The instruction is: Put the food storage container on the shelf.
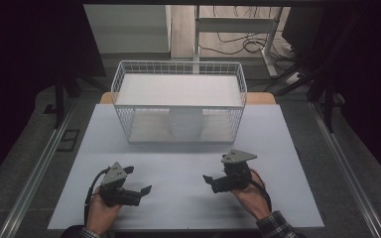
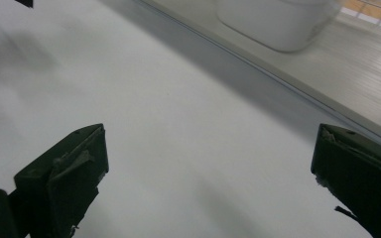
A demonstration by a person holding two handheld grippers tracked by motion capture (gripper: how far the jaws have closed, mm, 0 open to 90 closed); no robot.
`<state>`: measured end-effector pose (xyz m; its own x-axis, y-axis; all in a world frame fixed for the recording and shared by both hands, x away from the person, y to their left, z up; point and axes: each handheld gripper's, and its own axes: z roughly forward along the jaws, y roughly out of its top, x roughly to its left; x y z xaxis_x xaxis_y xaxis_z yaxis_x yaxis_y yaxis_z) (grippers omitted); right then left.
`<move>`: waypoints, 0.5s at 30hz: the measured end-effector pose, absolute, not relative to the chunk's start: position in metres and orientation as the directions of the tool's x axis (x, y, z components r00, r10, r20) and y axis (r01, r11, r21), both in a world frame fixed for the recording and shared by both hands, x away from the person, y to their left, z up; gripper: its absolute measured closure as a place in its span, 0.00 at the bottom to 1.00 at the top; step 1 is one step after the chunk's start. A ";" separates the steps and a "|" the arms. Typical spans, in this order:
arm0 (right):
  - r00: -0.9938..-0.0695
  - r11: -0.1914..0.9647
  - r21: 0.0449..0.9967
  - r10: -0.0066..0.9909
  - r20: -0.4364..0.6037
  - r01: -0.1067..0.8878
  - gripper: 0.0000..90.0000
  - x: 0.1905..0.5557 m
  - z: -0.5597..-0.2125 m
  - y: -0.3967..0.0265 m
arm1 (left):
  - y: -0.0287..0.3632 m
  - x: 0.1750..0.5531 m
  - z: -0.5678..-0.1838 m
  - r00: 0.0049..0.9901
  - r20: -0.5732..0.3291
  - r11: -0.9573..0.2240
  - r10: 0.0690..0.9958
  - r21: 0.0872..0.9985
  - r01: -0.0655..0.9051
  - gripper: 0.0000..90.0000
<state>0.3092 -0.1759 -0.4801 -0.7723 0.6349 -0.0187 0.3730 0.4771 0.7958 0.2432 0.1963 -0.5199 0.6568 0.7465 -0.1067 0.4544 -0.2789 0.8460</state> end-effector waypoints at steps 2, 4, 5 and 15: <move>-0.764 0.473 0.795 0.645 -0.018 0.380 0.01 0.305 -0.481 -0.182 | 0.199 0.242 -0.519 0.651 -0.100 -0.280 0.752 0.846 0.454 0.05; -0.757 0.469 0.794 0.653 -0.017 0.387 0.01 0.302 -0.481 -0.189 | 0.204 0.240 -0.519 0.644 -0.098 -0.276 0.759 0.847 0.455 0.05; -0.752 0.464 0.796 0.659 -0.016 0.389 0.01 0.300 -0.482 -0.193 | 0.207 0.239 -0.519 0.640 -0.099 -0.272 0.762 0.847 0.456 0.05; -0.712 0.449 0.802 0.701 -0.044 0.393 0.01 0.284 -0.481 -0.220 | 0.229 0.234 -0.520 0.598 -0.105 -0.241 0.794 0.850 0.469 0.05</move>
